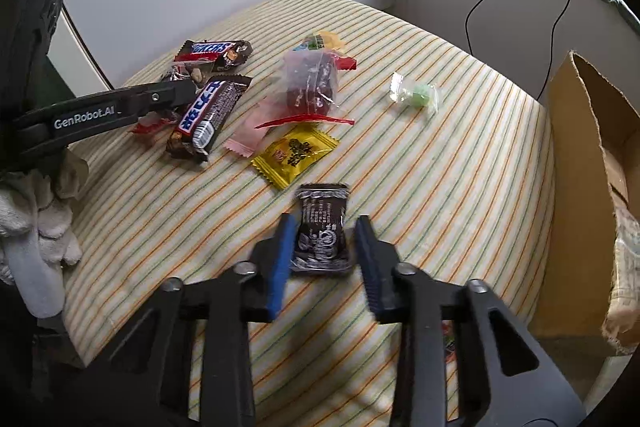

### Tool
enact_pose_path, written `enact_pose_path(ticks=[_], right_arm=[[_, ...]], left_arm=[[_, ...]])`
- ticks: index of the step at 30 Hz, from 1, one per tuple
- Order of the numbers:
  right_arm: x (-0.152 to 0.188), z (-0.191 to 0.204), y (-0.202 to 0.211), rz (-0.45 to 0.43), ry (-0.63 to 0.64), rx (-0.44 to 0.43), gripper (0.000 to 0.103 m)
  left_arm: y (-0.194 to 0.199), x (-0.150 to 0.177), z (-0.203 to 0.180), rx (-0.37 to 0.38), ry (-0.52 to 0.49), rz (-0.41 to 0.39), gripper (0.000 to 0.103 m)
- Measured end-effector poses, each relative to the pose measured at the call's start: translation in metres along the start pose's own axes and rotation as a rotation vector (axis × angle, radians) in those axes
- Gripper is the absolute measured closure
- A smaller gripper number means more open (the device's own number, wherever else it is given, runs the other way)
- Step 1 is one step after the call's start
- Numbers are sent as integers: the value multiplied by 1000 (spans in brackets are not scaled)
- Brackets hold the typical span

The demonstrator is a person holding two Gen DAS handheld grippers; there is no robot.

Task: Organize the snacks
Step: 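Grasp the black candy with the right gripper while the left grasps the red chocolate packet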

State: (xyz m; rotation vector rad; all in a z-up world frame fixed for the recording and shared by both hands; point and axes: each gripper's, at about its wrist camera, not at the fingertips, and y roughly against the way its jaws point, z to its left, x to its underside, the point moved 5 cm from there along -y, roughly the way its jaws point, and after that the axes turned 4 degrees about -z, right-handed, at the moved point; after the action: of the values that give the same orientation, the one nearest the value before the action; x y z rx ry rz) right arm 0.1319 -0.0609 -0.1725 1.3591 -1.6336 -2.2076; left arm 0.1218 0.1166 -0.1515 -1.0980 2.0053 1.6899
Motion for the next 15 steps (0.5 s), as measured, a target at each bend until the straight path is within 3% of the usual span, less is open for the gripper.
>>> enact_pose_path(ticks=[15], right_arm=[[-8, -10, 14, -33, -17, -28, 77]], left_arm=[[17, -4, 3, -1, 6, -25, 69]])
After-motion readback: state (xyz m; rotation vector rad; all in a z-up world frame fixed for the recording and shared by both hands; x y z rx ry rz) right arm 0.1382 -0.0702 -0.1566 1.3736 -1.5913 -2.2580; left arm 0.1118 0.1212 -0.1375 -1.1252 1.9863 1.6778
